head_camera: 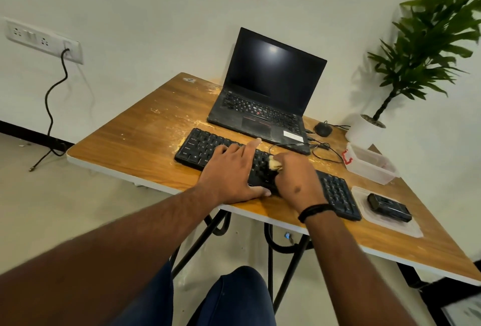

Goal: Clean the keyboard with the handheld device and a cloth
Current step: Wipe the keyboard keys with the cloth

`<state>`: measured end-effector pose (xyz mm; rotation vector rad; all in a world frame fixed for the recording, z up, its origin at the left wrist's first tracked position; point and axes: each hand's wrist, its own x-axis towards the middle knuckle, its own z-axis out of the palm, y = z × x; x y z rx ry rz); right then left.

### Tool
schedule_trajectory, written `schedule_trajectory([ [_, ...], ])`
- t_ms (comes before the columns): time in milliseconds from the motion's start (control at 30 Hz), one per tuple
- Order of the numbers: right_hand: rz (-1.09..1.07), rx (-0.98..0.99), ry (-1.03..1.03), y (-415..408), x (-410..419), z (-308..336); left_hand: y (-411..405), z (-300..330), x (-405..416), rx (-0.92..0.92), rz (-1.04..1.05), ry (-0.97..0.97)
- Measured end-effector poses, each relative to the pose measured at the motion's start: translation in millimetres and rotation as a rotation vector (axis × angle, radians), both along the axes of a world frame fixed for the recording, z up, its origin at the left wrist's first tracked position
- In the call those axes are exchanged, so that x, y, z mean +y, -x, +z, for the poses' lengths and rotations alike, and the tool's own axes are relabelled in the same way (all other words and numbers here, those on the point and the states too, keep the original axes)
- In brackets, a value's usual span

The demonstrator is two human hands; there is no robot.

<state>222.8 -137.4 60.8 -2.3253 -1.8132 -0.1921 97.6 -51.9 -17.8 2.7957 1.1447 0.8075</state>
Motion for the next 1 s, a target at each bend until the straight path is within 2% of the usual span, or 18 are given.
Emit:
schedule_trajectory([
  [100, -0.046, -0.131, -0.009, -24, 15, 10, 1, 1, -1, 0.007, 0.013, -0.006],
  [233, 0.052, -0.246, 0.08, -31, 32, 6, 0, 1, 0, 0.007, 0.016, -0.007],
  [367, 0.111, -0.251, 0.161, -27, 39, -1, 0, 1, 0, 0.006, 0.018, -0.005],
  [533, 0.071, -0.23, 0.236, -28, 40, 0, 0, 1, -1, 0.008, 0.021, -0.002],
  [800, 0.016, -0.154, 0.177, -16, 40, -2, 0, 2, -1, 0.01, 0.022, 0.004],
  [1000, 0.125, -0.141, 0.222, 10, -3, -3, 1, 2, -2, 0.008, 0.002, 0.008],
])
